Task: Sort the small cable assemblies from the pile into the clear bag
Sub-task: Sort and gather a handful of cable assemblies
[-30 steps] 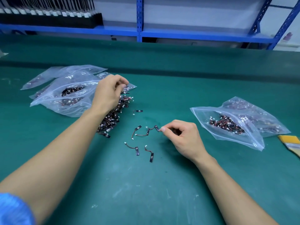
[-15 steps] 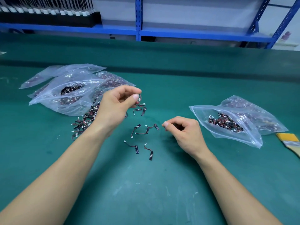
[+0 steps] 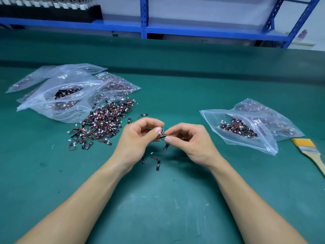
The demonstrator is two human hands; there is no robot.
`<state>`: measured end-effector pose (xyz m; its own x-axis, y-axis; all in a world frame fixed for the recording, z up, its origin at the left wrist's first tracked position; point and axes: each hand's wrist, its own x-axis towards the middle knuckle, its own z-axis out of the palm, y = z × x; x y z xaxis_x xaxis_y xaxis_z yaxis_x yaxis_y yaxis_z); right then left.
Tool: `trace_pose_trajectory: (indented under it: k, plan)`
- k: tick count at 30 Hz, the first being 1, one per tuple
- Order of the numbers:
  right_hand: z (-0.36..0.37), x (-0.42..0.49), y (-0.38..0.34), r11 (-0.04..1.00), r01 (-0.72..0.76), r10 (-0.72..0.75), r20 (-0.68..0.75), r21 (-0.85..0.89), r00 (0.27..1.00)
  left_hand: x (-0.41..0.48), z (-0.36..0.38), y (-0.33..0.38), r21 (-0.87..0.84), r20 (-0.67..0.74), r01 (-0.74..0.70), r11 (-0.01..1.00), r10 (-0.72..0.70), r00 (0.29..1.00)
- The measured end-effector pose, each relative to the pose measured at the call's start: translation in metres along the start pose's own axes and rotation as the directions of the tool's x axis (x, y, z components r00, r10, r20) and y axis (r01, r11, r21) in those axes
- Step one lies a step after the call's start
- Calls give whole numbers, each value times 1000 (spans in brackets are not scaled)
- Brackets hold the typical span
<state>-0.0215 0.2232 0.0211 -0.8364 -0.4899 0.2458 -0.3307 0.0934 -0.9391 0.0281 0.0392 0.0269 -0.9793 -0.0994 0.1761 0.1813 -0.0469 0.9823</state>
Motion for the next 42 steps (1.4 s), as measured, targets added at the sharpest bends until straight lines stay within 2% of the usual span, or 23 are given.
trace_pose_trajectory:
  k: [5,16,24,31,35,42]
  plan:
    - [-2,-1,-2,1000,21,-20,46,-15,999,-6,5,-3,47,0,-18,999,18,1000]
    - [-26,1,-8,994,-109,109,88,-6,990,-7,8,-5,51,-69,-47,998,51,996]
    - [-42,0,-11,990,-139,140,103,-13,985,-10,11,-5,99,-31,-42,994,46,998]
    - [-55,-4,-7,974,-213,227,260,-80,939,-15,12,-6,263,1,-52,963,54,999]
    - [-56,-4,-6,960,-275,279,265,-55,923,-15,11,-6,259,18,-52,964,49,999]
    - [-61,-4,-4,949,-295,316,287,-114,904,-16,12,-3,268,10,-64,961,64,998]
